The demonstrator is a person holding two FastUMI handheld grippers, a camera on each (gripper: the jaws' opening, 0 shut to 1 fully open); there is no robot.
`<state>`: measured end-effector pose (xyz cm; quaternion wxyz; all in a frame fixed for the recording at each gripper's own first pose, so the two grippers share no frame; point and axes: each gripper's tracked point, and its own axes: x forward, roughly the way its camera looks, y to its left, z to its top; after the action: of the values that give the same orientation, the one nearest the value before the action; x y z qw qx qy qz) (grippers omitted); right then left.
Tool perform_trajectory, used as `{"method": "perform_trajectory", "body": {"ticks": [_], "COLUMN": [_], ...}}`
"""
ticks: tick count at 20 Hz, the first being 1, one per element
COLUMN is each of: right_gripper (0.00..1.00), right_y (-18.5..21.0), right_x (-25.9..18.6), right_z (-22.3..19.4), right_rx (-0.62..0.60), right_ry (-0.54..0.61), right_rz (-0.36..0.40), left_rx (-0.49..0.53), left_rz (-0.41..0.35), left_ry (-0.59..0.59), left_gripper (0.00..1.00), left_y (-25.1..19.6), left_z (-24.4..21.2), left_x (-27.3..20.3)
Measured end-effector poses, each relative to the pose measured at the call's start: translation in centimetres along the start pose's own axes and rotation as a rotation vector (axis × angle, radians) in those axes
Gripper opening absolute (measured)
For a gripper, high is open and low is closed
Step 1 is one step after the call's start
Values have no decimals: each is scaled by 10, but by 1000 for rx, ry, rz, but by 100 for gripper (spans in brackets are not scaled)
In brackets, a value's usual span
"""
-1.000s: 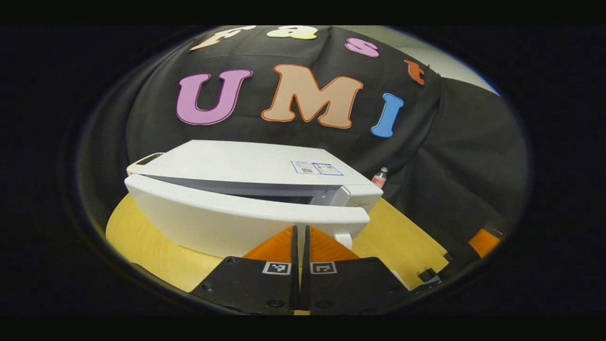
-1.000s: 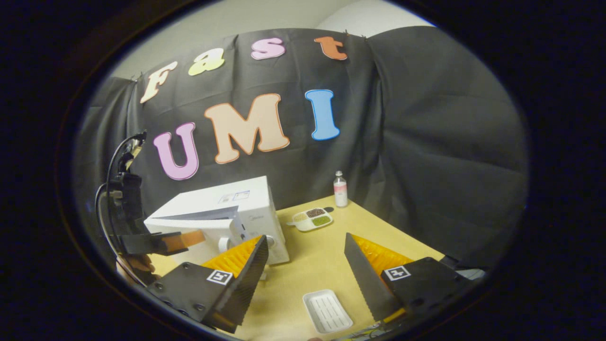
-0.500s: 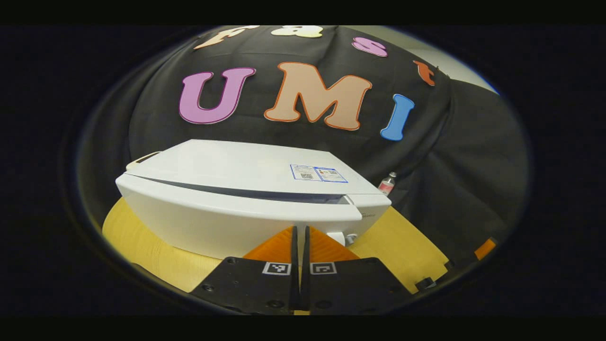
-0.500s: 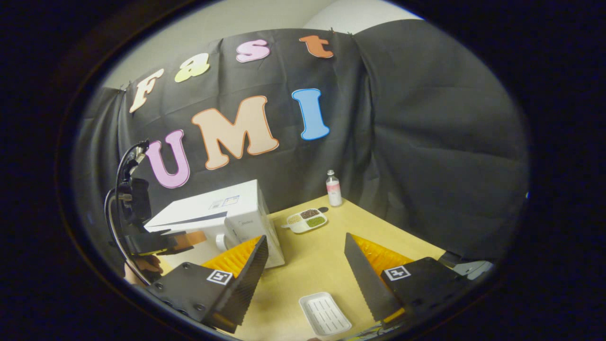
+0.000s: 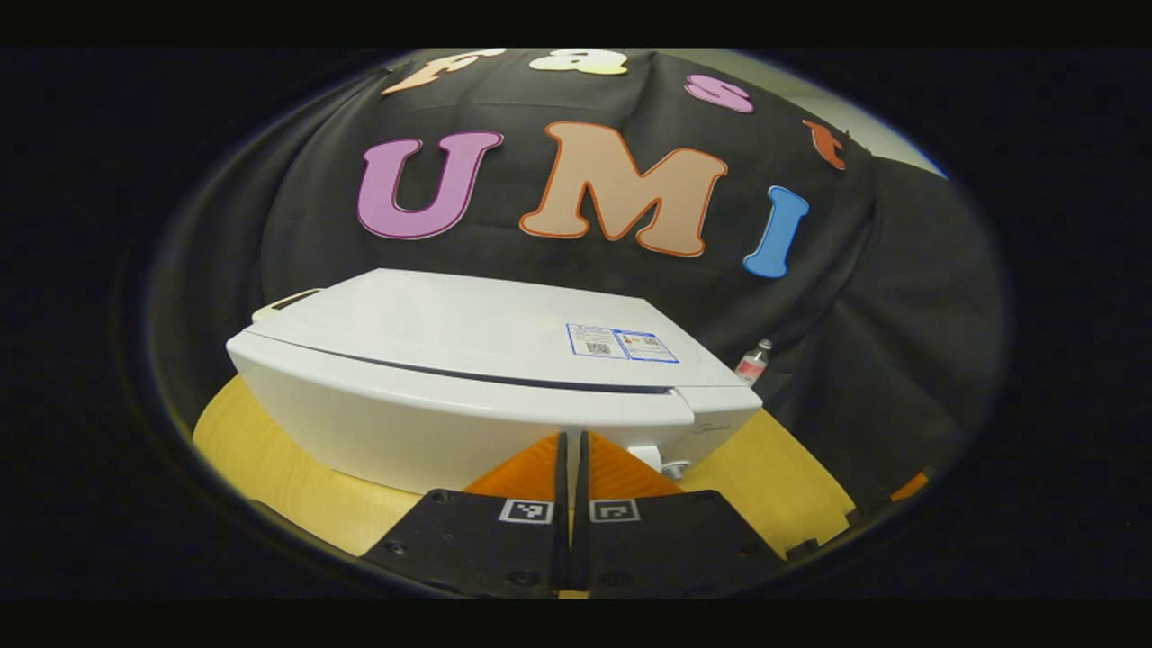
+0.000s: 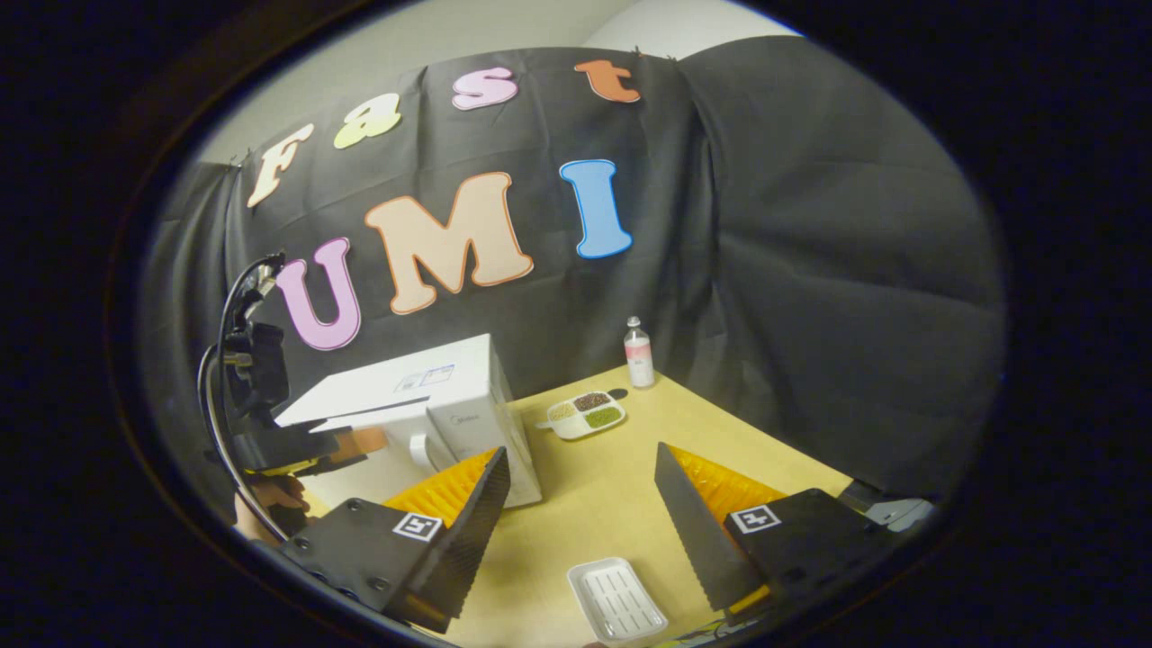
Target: Open the microwave oven with the left hand, put the food in, and close the microwave oven.
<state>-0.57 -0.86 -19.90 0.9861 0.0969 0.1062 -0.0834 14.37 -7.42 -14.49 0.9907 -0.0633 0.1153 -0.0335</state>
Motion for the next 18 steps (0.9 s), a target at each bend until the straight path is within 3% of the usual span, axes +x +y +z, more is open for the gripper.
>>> {"method": "perform_trajectory", "body": {"ticks": [4, 5, 18], "right_gripper": [91, 91, 91], "right_y": [3, 4, 6], "right_x": [5, 5, -3], "right_z": [-3, -3, 5], "right_rx": [-8, -12, -25], "right_ry": [18, 19, -11], "right_rz": [9, 12, 5], "left_rx": [-24, -29, -36], "left_rz": [-9, -13, -28], "left_ry": [19, 28, 18], "left_gripper": [0, 5, 1], "left_y": [-4, -5, -4], "left_z": [-6, -8, -3], "left_x": [2, 3, 5]}}
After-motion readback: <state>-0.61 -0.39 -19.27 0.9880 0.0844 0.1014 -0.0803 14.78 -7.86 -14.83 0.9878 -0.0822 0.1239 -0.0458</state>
